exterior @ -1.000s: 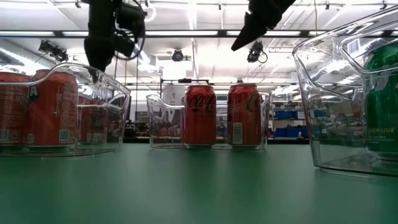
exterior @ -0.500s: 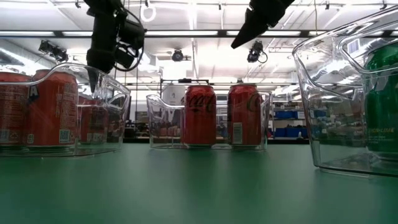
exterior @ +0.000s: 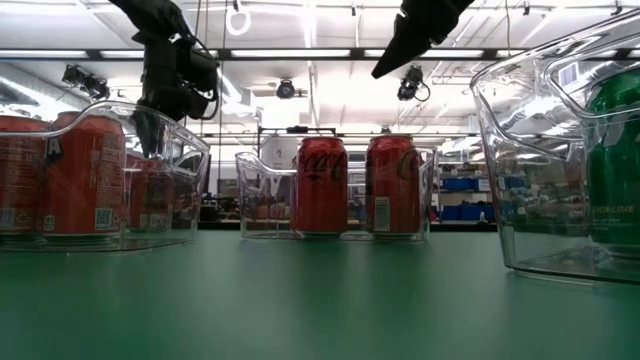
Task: Sort soda cans
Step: Put the red black soda can into the top transparent bin
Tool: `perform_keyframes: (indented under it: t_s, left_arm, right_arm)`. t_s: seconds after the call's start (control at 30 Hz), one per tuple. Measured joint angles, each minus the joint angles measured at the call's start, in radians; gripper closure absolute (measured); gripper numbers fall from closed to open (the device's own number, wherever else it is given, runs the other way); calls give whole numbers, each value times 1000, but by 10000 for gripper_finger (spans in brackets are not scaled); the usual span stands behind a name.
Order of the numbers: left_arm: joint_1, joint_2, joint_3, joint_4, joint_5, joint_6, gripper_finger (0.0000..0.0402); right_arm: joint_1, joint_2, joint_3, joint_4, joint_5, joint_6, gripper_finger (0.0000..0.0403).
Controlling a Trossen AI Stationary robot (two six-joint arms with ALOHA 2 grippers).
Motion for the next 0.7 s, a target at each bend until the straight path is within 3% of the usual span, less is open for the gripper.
perform_keyframes:
  t_s: [0.7]
  left_arm:
    - [40, 102, -7, 12, 19, -26, 93]
  right_arm:
    - [0, 0, 0, -1, 0, 6, 403]
